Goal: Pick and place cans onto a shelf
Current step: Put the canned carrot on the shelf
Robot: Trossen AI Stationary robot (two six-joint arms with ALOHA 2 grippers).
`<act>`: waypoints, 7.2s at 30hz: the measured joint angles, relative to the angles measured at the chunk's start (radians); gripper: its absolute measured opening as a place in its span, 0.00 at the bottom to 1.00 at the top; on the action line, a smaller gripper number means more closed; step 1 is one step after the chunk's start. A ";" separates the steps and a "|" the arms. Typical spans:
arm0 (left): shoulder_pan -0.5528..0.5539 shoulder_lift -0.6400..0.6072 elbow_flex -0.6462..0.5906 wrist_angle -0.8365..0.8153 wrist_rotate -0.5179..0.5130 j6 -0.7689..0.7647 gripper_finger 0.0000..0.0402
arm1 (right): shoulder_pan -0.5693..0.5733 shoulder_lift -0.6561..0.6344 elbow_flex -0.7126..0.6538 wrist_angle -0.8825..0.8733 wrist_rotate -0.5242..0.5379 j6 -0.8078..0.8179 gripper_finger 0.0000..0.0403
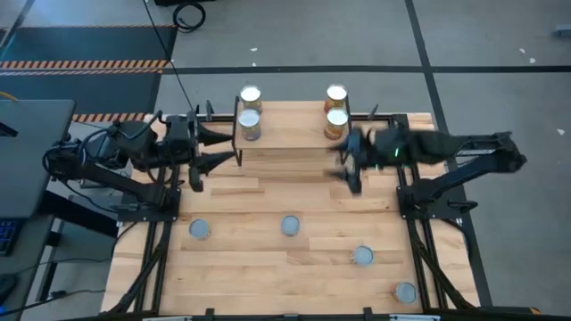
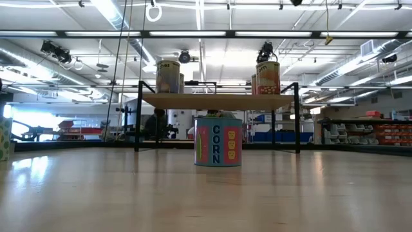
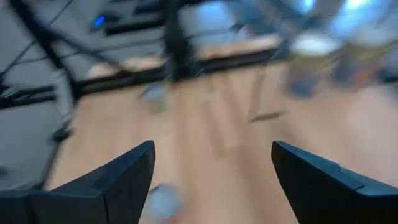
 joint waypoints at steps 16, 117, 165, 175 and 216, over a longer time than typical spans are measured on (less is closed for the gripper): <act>-0.148 0.002 0.000 -0.258 -0.009 -0.134 0.50 | 0.596 0.248 0.000 -0.464 -0.084 0.699 0.78; -0.083 0.002 0.001 -0.240 -0.140 -0.165 0.50 | -0.502 0.901 0.990 -0.937 -0.089 -0.281 0.69; -0.084 0.002 0.001 -0.224 -0.140 -0.191 0.50 | -0.550 0.902 0.908 -0.928 -0.055 -0.648 0.83; -0.084 0.002 0.001 -0.224 -0.140 -0.191 0.50 | -0.519 0.900 1.017 -0.918 -0.029 -0.611 0.84; -0.086 0.002 0.000 -0.225 -0.123 -0.182 0.50 | -0.521 0.901 0.891 -0.703 0.033 -0.569 0.82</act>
